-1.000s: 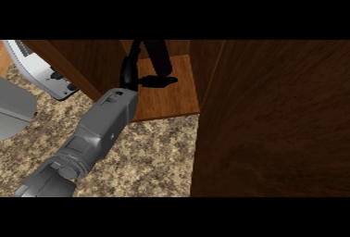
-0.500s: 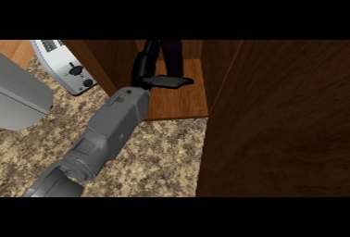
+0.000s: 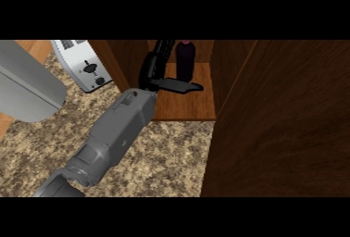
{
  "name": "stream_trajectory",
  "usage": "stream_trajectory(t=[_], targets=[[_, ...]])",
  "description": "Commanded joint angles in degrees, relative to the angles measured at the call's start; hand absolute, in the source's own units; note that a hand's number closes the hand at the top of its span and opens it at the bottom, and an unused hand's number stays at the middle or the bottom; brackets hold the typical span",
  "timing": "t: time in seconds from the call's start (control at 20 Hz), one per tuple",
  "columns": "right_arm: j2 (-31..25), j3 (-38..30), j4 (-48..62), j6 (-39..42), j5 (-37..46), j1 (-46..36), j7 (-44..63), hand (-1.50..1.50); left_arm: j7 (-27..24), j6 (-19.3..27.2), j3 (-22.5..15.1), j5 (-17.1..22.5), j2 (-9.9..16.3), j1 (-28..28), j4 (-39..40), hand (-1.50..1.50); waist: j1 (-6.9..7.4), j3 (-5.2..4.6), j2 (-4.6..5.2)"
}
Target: Pick up the wine, place it into the cabinet and close the cabinet
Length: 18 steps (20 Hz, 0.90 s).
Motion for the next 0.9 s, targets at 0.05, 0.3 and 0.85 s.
stream_trajectory(t=[0.05, 0.3, 0.85], targets=[[0.74, 2.09, -6.1, -0.82, 2.23, 4.55, 0.81, -1.5, 6.17, 2.41, -3.26, -1.66, -0.08, 4.54, -12.54, -1.5, 1.46, 0.12, -0.69], [0.68, 2.96, -7.31, -1.14, 1.02, 4.32, 0.72, -1.5, 12.02, 9.87, -9.63, -2.78, -0.43, 9.61, -27.6, -1.5, 1.04, 0.12, -0.68], [-0.1, 6.1, -4.34, -4.59, 4.51, -1.05, 2.37, -1.5, 18.64, 30.01, -24.11, -2.98, -0.37, 28.07, -59.3, -1.5, 0.57, 0.07, -0.3]])
